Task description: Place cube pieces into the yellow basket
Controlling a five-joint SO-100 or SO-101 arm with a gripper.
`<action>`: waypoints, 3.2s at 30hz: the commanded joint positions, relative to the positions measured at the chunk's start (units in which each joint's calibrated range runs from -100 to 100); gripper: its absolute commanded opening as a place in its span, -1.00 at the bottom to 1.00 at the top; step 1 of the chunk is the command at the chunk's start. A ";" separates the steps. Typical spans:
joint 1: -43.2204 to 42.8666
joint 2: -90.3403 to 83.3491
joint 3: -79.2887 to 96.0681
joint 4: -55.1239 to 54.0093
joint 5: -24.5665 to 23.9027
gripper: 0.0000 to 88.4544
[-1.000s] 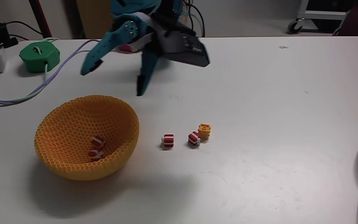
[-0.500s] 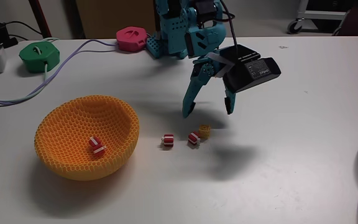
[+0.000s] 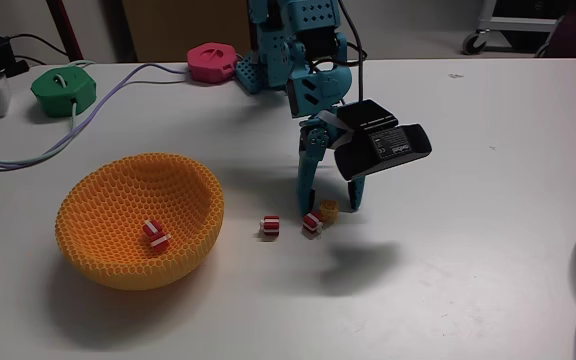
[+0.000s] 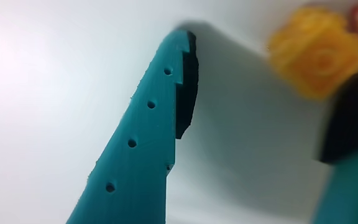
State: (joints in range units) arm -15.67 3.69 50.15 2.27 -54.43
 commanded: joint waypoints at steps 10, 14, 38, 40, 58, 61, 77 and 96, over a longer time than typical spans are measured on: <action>2.34 0.57 -1.95 -3.75 1.61 -0.95; 6.63 -7.38 -5.71 1.29 8.45 -0.95; 32.16 -23.20 -10.43 22.92 21.68 0.13; 30.30 -23.58 -10.91 23.10 20.27 0.15; 2.81 -7.95 -0.80 -6.36 -0.05 0.03; 3.46 -4.45 -0.70 -9.05 -0.63 0.00; 7.65 10.23 -12.93 -12.44 0.63 -0.11; 11.57 5.31 -15.72 -10.35 6.98 -1.00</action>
State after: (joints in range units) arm -6.48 15.59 37.54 -8.82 -51.36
